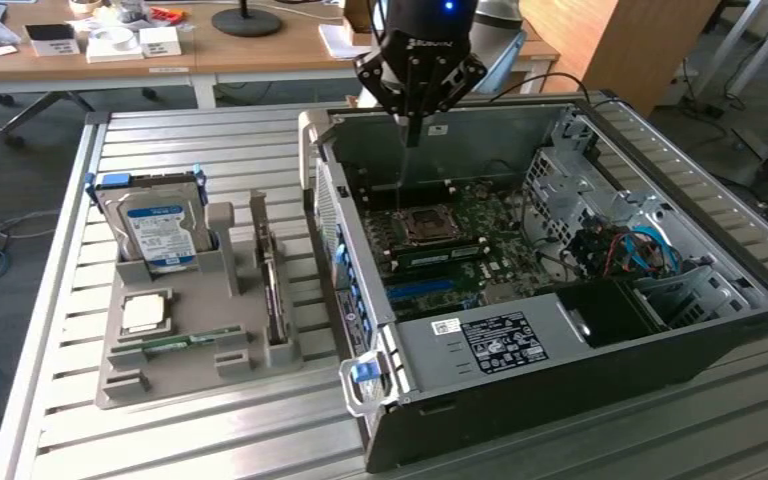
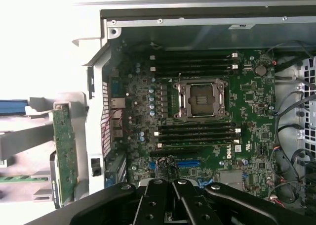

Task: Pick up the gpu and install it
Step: 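Reach for the gpu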

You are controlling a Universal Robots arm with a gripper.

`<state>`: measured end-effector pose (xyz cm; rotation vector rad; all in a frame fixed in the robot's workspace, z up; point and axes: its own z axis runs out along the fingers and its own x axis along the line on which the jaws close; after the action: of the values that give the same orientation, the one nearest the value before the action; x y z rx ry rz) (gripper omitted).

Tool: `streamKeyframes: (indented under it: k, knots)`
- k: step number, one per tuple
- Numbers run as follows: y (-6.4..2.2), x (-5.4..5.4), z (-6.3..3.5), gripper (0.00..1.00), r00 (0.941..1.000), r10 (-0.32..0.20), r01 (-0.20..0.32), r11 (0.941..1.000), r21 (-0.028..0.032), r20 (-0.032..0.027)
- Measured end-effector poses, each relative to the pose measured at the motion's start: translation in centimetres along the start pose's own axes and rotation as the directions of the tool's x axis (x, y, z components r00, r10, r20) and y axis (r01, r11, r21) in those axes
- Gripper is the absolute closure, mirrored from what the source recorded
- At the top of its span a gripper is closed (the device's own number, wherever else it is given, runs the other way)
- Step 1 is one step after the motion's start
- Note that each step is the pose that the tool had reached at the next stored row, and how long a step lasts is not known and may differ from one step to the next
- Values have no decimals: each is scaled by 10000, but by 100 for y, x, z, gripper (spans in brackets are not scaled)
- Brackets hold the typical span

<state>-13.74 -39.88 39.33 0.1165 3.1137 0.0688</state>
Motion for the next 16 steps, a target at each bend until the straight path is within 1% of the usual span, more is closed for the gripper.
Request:
streamKeyframes:
  k: [6,12,16]
  knots:
    - [-5,73,-2,89,10000,1,-1,10000,0,1]
    - [-16,217,-6,89,10000,1,-1,10000,-1,6]
    - [-22,293,-8,89,10000,0,0,10000,-1,7]
